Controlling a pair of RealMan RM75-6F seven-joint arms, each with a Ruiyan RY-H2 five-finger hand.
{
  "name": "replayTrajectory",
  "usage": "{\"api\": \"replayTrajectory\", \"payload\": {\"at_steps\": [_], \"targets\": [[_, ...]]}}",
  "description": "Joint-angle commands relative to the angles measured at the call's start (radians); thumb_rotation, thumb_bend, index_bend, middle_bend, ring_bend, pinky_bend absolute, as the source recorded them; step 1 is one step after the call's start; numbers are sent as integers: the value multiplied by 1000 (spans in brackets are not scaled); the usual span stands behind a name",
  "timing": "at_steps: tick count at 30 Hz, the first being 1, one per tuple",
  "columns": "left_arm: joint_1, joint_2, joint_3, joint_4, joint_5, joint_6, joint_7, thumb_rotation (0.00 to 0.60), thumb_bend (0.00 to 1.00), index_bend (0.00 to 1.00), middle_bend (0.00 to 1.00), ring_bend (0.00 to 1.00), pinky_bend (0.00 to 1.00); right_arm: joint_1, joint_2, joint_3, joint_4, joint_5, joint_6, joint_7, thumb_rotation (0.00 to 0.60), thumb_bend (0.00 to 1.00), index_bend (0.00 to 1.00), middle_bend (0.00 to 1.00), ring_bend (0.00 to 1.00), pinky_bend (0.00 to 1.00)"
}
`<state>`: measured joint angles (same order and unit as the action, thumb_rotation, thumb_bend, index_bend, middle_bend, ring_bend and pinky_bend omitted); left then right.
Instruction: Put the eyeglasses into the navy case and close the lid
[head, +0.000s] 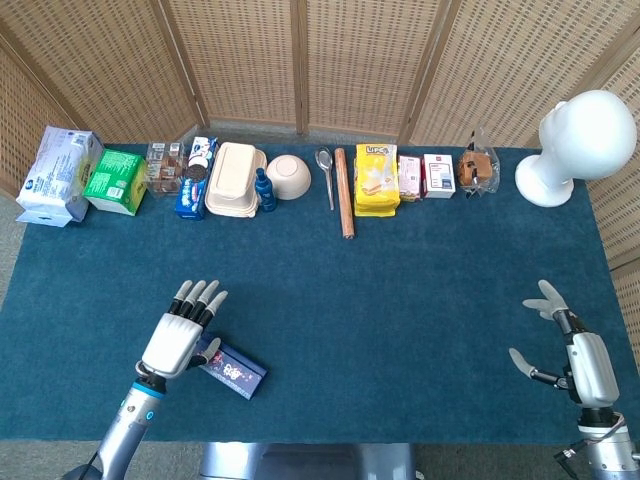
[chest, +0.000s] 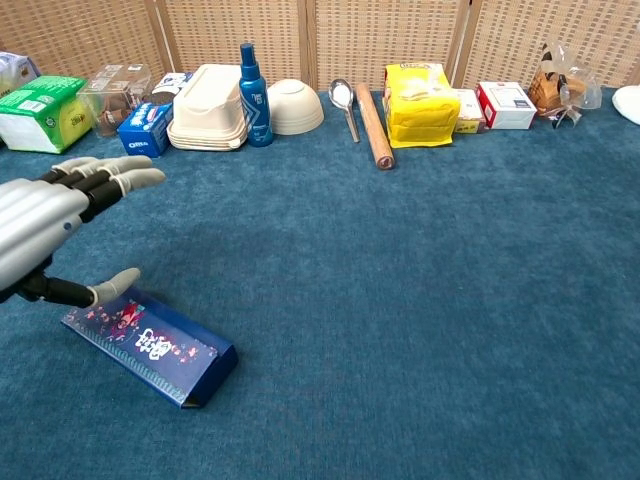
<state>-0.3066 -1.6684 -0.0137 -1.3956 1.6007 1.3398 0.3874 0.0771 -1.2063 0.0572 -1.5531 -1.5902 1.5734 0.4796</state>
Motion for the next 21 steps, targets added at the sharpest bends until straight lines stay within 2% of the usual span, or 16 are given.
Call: {"api": "replayTrajectory", "payload": {"at_steps": [1, 5, 8, 11, 16, 21], "targets": [[2, 84, 15, -107, -2, -11, -11, 315, 283, 36, 0, 0, 0, 2, 2, 1, -7, -3, -1, -8, 589, 237, 39, 292, 269, 312], [-7, 219, 50, -241, -4, -61, -10, 279, 264, 51, 0, 0, 0, 13, 3, 6, -20, -2, -14, -30, 593, 239, 39, 291, 269, 312], [-23, 372, 97, -387, -9, -129, 21, 274, 262, 55, 0, 0, 0, 28, -1, 12, -33, 2, -36, -59, 592, 239, 39, 291, 270, 312], [-41, 461, 122, -479, -28, -186, 38, 263, 262, 57, 0, 0, 0, 33, -2, 15, -41, 10, -46, -77, 590, 239, 38, 291, 270, 312], [-55, 513, 144, -523, -43, -237, 96, 267, 262, 46, 0, 0, 0, 34, -6, 18, -45, 19, -49, -85, 592, 238, 38, 291, 269, 312], [-67, 489, 153, -515, -81, -292, 165, 304, 262, 17, 0, 0, 0, 29, -10, 18, -41, 29, -47, -84, 592, 239, 38, 291, 269, 312]]}}
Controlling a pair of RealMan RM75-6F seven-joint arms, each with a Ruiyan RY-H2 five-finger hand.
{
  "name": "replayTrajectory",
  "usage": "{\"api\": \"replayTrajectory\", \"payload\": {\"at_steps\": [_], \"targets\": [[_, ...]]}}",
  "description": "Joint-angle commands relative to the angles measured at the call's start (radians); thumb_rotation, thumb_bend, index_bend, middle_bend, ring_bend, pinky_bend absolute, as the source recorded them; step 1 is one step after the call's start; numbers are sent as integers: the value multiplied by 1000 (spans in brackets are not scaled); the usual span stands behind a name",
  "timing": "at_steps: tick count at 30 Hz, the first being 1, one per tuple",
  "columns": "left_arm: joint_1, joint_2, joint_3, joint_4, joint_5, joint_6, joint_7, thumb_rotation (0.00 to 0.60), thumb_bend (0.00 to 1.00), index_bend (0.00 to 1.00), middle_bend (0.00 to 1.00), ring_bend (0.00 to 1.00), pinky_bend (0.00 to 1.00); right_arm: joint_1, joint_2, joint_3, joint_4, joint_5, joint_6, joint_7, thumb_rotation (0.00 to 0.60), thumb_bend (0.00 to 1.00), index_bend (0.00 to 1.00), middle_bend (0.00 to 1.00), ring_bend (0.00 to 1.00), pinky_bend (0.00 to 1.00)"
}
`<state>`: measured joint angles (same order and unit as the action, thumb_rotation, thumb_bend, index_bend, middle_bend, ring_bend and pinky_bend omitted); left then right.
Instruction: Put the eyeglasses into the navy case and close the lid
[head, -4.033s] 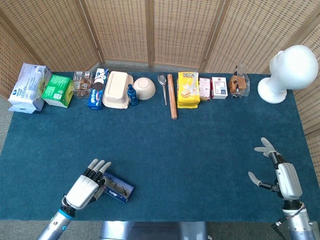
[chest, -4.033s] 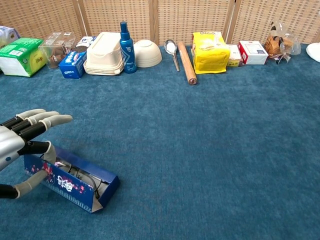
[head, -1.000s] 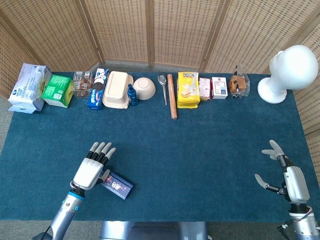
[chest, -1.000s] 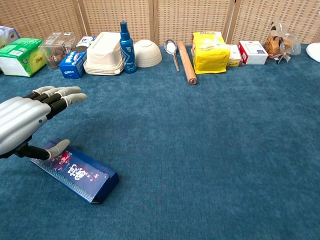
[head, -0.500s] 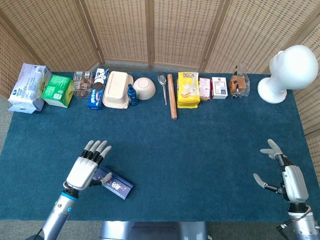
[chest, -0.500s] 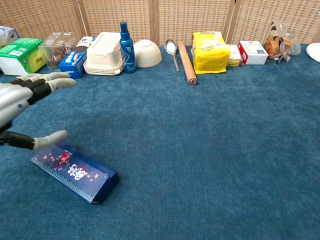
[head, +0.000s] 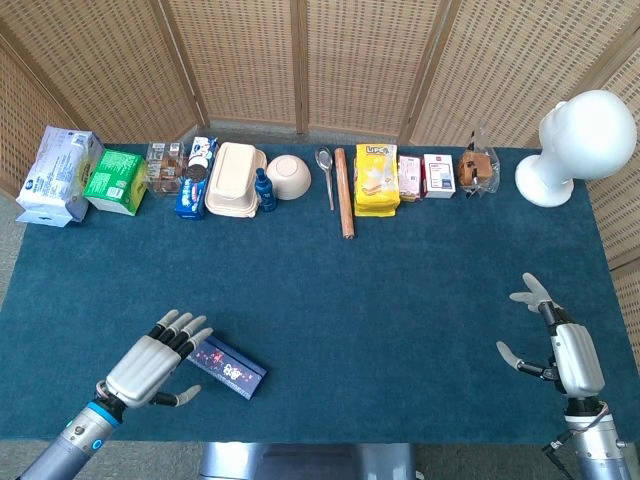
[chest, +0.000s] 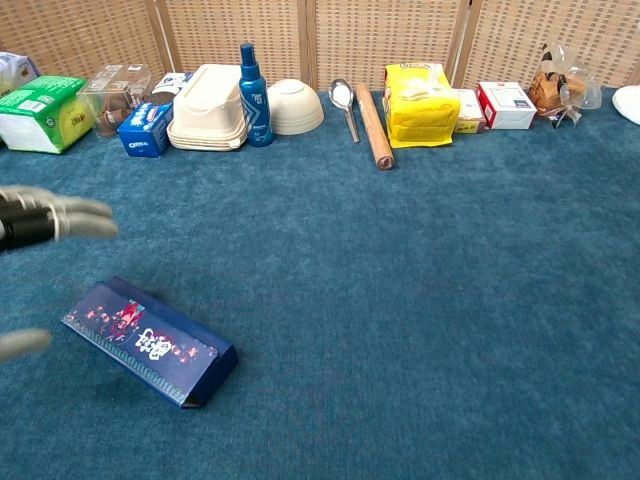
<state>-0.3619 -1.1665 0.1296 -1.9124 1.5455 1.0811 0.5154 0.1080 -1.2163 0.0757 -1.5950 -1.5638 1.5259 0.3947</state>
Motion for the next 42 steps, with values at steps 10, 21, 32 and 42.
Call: {"api": "replayTrajectory", "payload": {"at_steps": [10, 21, 32, 42], "targets": [[-33, -105, -21, 59, -90, -68, 151, 382, 262, 0, 0, 0, 0, -14, 6, 5, 11, 22, 9, 18, 592, 238, 38, 291, 269, 312], [-87, -200, -61, 101, -182, -122, 269, 387, 263, 0, 0, 0, 0, -29, 17, 16, 27, 44, 22, 45, 590, 239, 38, 291, 270, 312], [-127, -242, -72, 107, -247, -140, 298, 397, 262, 197, 0, 0, 0, -38, 23, 21, 34, 51, 26, 58, 593, 238, 38, 292, 269, 312], [-137, -277, -74, 133, -225, -101, 280, 436, 262, 482, 0, 0, 0, -44, 24, 23, 44, 59, 24, 68, 591, 238, 40, 292, 269, 312]]}}
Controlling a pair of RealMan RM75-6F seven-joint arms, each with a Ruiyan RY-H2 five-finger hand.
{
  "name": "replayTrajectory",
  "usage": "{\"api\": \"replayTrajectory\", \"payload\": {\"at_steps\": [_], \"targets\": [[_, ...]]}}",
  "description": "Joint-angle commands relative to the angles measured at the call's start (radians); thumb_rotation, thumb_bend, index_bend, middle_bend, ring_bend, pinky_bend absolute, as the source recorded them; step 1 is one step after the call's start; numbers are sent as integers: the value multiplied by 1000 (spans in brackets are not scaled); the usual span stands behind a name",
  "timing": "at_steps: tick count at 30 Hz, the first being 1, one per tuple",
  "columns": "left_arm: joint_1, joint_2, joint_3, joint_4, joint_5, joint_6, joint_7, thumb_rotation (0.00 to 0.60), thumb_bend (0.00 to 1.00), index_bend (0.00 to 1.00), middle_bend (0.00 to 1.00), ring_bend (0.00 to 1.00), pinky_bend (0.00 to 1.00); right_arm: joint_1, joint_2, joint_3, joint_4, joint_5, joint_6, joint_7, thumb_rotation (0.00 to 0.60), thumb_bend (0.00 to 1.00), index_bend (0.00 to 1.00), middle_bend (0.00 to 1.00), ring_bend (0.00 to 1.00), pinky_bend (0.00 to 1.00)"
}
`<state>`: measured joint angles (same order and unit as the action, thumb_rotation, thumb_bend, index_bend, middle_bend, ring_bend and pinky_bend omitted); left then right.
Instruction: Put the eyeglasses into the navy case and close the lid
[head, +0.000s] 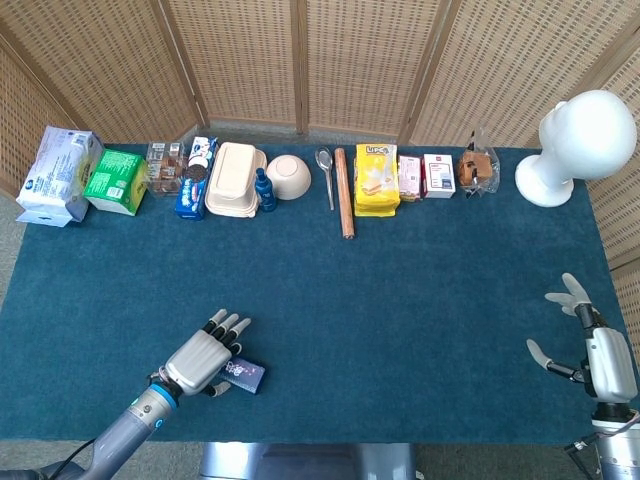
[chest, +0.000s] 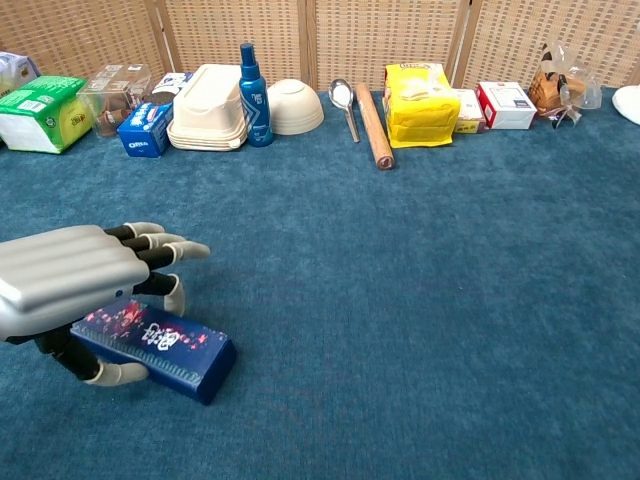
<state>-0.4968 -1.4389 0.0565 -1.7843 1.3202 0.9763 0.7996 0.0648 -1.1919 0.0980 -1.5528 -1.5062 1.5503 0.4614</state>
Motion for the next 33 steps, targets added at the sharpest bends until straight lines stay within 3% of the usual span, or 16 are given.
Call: {"api": "replayTrajectory", "payload": {"at_steps": [1, 16, 27, 29, 33], "targets": [[-4, -5, -1, 5, -3, 5, -4, 434, 262, 486, 0, 0, 0, -1, -1, 1, 4, 2, -1, 2, 591, 238, 40, 292, 269, 312], [-37, -34, -52, 24, -53, 29, -35, 437, 262, 491, 0, 0, 0, -4, -7, 8, 24, 13, -9, 16, 593, 239, 40, 292, 269, 312], [-139, -69, -148, 61, -201, -29, 3, 426, 260, 486, 0, 0, 0, -22, -4, 6, 39, 20, 2, 36, 588, 239, 39, 292, 269, 312], [-179, -100, -192, 101, -274, -54, 3, 430, 261, 485, 0, 0, 0, -28, -3, 5, 42, 26, 3, 41, 587, 239, 40, 291, 269, 312], [-224, -136, -217, 145, -346, -67, 18, 432, 261, 481, 0, 0, 0, -32, -1, 6, 44, 30, 3, 44, 593, 238, 39, 291, 269, 313]]}}
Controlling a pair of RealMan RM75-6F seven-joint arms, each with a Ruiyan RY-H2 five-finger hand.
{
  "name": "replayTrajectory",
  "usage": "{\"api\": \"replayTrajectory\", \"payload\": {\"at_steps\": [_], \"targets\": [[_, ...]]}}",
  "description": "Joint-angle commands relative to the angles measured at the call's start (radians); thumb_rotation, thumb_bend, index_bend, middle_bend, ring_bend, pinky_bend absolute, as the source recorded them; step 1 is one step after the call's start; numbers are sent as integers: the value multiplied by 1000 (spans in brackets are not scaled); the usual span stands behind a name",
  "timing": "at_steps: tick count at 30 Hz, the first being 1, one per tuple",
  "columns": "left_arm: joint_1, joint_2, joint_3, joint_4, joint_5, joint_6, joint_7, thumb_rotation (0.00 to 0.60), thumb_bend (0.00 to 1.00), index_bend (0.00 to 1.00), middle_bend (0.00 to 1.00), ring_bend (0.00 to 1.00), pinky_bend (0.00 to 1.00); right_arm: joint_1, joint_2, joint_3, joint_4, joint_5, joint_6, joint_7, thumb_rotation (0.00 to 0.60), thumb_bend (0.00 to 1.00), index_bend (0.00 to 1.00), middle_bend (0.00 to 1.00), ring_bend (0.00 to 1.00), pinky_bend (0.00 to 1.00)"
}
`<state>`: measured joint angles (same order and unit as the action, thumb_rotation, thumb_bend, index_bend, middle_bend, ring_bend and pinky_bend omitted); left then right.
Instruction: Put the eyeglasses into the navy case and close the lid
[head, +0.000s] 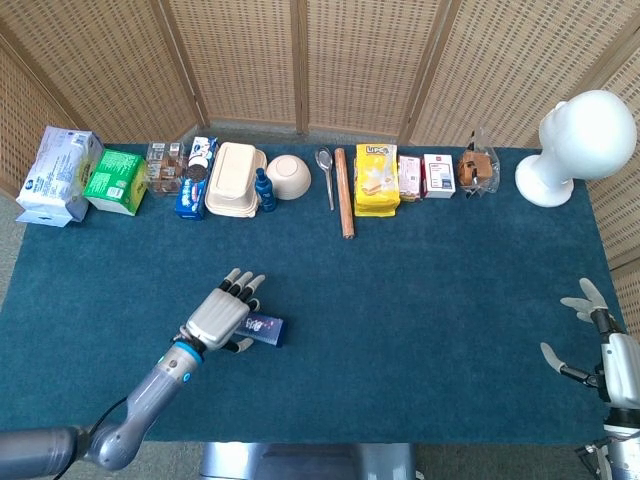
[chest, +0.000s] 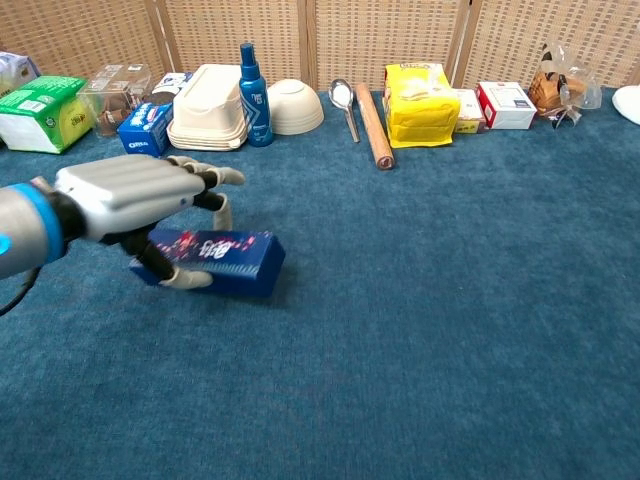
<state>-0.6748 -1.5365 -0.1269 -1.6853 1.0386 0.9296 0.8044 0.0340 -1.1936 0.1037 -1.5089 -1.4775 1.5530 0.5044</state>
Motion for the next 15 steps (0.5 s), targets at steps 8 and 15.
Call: {"api": "replayTrajectory", "payload": {"at_steps": [8, 15], "targets": [[-91, -75, -42, 95, -136, -28, -18, 429, 260, 214, 0, 0, 0, -5, 10, 5, -8, 1, 4, -8, 590, 238, 38, 292, 269, 311], [-86, -33, -7, 53, -110, 0, -59, 423, 260, 3, 0, 0, 0, 5, 13, 10, -20, -3, -9, -34, 584, 239, 34, 288, 252, 302]]}}
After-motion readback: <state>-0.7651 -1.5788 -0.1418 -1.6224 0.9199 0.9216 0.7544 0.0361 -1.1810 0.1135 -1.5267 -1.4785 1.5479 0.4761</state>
